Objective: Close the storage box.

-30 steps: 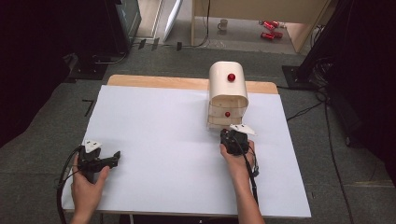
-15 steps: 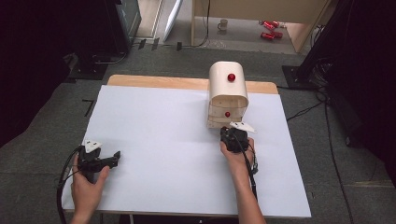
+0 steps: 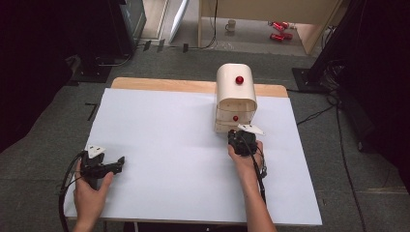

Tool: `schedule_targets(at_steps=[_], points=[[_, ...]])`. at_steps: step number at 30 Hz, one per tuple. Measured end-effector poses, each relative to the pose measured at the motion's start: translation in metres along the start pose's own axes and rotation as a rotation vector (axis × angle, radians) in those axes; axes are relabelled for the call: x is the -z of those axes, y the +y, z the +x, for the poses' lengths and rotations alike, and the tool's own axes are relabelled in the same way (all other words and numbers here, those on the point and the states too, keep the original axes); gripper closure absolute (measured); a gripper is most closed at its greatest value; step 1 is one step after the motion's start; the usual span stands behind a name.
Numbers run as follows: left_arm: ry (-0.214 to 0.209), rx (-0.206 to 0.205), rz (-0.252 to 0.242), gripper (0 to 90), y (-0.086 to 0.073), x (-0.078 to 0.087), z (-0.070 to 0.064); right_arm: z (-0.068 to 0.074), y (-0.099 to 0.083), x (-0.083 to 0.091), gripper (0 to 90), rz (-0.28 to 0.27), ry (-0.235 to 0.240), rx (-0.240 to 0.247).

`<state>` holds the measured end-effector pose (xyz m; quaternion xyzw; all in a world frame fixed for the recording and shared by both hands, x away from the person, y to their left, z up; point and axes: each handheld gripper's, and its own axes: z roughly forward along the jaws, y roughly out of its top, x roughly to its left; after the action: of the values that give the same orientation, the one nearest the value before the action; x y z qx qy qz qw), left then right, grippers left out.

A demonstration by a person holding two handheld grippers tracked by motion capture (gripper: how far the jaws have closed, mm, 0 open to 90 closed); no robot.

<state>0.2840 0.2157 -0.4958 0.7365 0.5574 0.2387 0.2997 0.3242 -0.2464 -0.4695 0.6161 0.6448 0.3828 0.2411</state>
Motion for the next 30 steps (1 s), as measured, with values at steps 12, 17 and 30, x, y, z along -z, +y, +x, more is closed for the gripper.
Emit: schedule_targets(at_steps=[12, 17, 30], points=[[0.0, 0.0, -0.001, 14.4, 0.0, 0.0, 0.0, -0.008, -0.003, 0.016, 11.7, 0.001, 0.009, 0.026], [0.0, 0.0, -0.001, 14.4, 0.0, 0.0, 0.0, -0.02, -0.011, 0.03, 2.5, -0.001, 0.009, 0.034], [0.001, 0.0, -0.001, 14.4, 0.0, 0.0, 0.0, -0.07, -0.045, 0.074, 0.0, 0.038, -0.035, 0.079]])
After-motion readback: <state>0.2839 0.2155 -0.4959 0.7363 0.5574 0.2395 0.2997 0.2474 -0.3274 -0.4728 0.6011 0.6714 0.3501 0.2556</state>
